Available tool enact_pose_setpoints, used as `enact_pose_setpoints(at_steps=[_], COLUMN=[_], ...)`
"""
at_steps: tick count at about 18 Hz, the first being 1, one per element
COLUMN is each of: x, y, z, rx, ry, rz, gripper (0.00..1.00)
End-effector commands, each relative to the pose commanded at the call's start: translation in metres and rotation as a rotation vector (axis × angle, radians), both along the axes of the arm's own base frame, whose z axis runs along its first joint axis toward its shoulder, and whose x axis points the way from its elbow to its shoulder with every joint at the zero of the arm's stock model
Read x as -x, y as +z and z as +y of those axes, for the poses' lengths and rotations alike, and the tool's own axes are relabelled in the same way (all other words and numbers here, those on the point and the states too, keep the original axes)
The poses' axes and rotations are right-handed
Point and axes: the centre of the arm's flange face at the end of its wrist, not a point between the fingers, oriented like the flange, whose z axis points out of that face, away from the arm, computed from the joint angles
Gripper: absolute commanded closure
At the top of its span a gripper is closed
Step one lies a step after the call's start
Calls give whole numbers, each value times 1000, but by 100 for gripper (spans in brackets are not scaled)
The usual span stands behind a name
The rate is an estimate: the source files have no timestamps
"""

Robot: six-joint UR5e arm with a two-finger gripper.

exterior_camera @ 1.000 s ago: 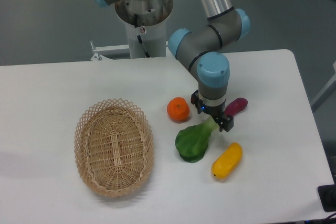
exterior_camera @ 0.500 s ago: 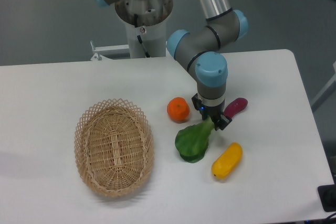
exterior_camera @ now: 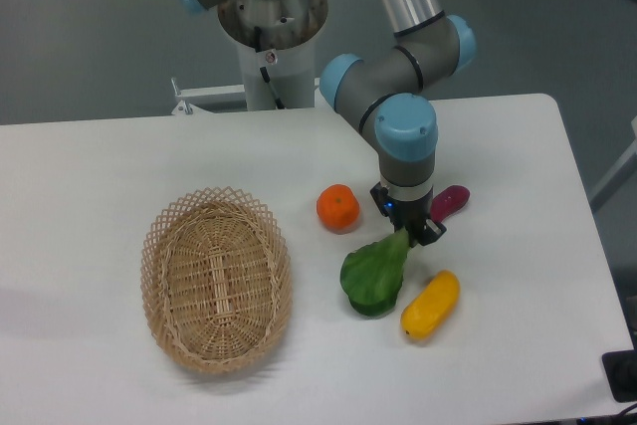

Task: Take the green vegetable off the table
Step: 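Lift the grasped bok choy up off the table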

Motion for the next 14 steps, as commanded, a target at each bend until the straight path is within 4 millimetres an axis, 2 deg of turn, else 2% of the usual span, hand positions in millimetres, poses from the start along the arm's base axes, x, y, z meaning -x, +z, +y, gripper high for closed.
enact_pose_setpoints(at_steps=[5,8,11,14], x=[8,14,27,31], y=[44,58,85,123], z=[-2,1,-2,-5], rx=[-201,-253,-315,-380], ry=[8,42,80,116], rz=[-34,-58,-61,-39], gripper=[65,65,65,64])
